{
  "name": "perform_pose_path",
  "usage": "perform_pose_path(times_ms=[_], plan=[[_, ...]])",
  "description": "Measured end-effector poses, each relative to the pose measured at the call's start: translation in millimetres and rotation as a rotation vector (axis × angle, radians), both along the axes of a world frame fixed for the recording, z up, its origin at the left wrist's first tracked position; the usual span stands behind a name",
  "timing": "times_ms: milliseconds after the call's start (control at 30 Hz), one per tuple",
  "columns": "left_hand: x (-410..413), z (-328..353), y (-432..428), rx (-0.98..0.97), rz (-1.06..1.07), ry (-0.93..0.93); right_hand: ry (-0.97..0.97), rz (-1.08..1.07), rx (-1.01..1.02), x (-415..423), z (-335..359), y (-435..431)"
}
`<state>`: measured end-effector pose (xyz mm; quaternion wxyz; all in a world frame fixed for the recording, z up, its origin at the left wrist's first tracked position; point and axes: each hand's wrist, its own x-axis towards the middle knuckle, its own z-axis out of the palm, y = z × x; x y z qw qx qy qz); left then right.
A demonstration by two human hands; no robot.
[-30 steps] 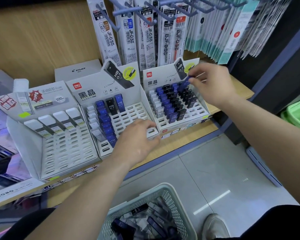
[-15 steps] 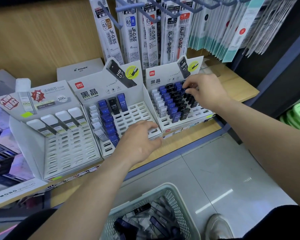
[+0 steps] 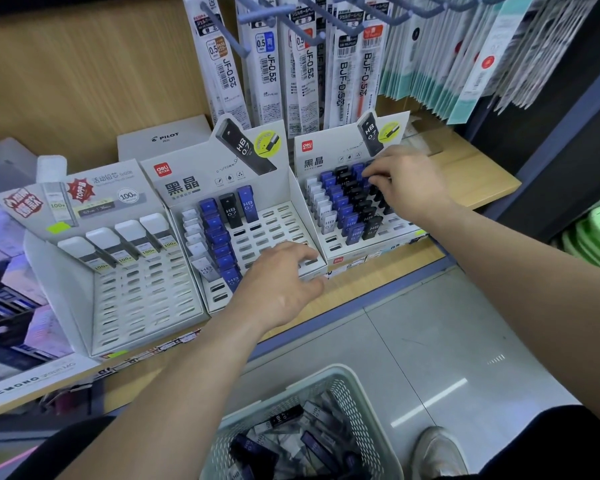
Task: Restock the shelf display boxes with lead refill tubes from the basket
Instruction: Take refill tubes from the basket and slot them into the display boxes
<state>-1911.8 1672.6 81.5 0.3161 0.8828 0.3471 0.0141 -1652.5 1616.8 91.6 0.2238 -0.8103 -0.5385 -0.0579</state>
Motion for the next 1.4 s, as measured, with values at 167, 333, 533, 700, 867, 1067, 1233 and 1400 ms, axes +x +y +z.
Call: perform_pose_path(times_ms=[167,333,533,700,867,1067,1233,1400], plan=[[-0.5,-0.3,0.1,0.003,-0.005,-0.001,0.025,-0.005,-0.042,-1.7,-1.4,1.4],[-7.0,4.5,-1.4,0.040,-0.018,-0.014,0.069,-0.059,0.015,-5.1,12.9,-11.6],[-37.4,15.1,-10.4,0.062,-0.063,-0.041,0.197,-0.035,-0.024,-37.8,33.5,-59.5],[-75.4,1.9,-36.9,0.059,-0.174,0.025,0.317,-0.003,-0.098,-90.5,43.6,-98.4],[-116.3,-38.2,-64.3,0.049,-0.292,0.214,0.359,0.052,-0.334,-150.6,-1.1,-138.4],[-157.1,-103.9,-84.5,-0.057,-0.331,0.419,0.504,-0.104,-0.541,-190.4,-105.0,-193.2],[-155.4,-164.4,-103.9,-0.146,-0.298,0.467,0.677,-0.263,-0.522,-200.7,-172.8,-220.9],[-116.8,-220.6,-110.3,-0.158,-0.337,0.430,0.788,-0.339,-0.453,-211.3,-209.2,-222.9]])
